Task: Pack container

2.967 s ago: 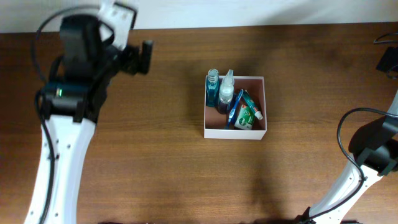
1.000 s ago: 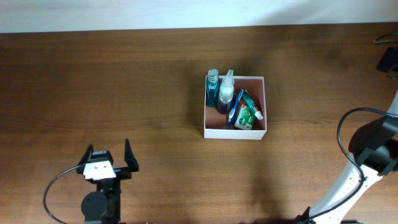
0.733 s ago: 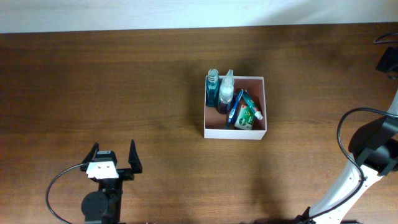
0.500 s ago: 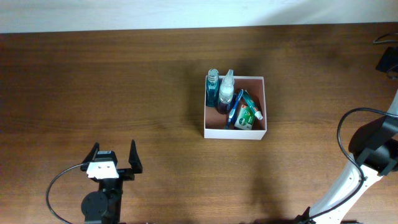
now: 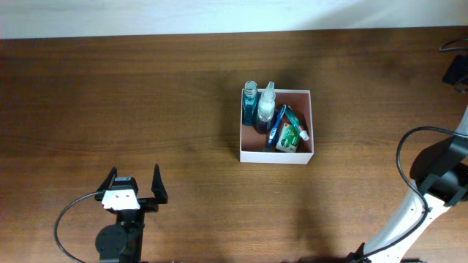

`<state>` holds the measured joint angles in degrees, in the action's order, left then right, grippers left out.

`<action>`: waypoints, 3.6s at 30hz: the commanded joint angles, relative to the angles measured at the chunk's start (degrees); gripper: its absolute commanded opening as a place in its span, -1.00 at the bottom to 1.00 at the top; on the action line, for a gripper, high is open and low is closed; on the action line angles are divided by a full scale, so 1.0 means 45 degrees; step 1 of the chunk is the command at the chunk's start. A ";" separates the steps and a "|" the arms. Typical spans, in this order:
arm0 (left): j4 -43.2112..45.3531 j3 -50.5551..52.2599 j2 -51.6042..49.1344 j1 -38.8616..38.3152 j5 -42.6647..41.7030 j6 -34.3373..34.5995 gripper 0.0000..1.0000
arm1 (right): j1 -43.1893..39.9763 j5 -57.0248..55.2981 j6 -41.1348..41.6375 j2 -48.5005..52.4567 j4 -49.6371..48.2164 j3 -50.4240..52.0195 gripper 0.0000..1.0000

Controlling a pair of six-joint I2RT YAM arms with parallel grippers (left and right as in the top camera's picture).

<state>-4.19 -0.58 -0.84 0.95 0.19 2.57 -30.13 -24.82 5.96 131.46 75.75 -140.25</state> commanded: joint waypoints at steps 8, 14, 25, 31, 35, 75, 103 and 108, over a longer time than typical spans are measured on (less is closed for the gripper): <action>-0.0097 0.0015 0.0121 0.0078 -0.0325 -0.0287 0.99 | 0.0010 -0.0248 0.0073 0.0015 -0.0029 0.0097 0.98; -0.0097 0.0015 0.0121 0.0078 -0.0325 -0.0287 0.99 | 0.0010 -0.0248 0.0073 0.0015 -0.0029 0.0097 0.98; -0.0097 0.0015 0.0121 0.0078 -0.0325 -0.0287 0.99 | 0.0034 -0.0918 0.0073 -0.0107 -0.0034 0.0097 0.98; -0.0102 0.0015 0.0121 0.0078 -0.0325 -0.0287 0.99 | 0.0393 -0.0933 0.0087 -0.1710 -0.0743 0.0097 0.98; -0.0102 0.0015 0.0121 0.0078 -0.0325 -0.0287 0.99 | 0.0670 0.1180 0.0126 -0.3696 -0.2297 0.0466 0.98; -0.0102 0.0015 0.0121 0.0078 -0.0325 -0.0287 0.99 | 0.6275 0.7946 -0.3079 -2.6699 -1.5820 2.4829 0.98; -0.0102 0.0015 0.0121 0.0078 -0.0325 -0.0287 0.99 | 0.7334 0.6363 -0.3036 -2.9172 -1.8049 3.1081 0.98; -0.0102 0.0015 0.0121 0.0078 -0.0325 -0.0287 0.99 | 0.7334 0.6348 -0.3041 -2.9172 -1.6990 3.1095 0.98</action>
<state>-4.19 -0.58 -0.84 0.95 -0.25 2.39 2.26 4.67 -7.70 0.89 -1.39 -0.69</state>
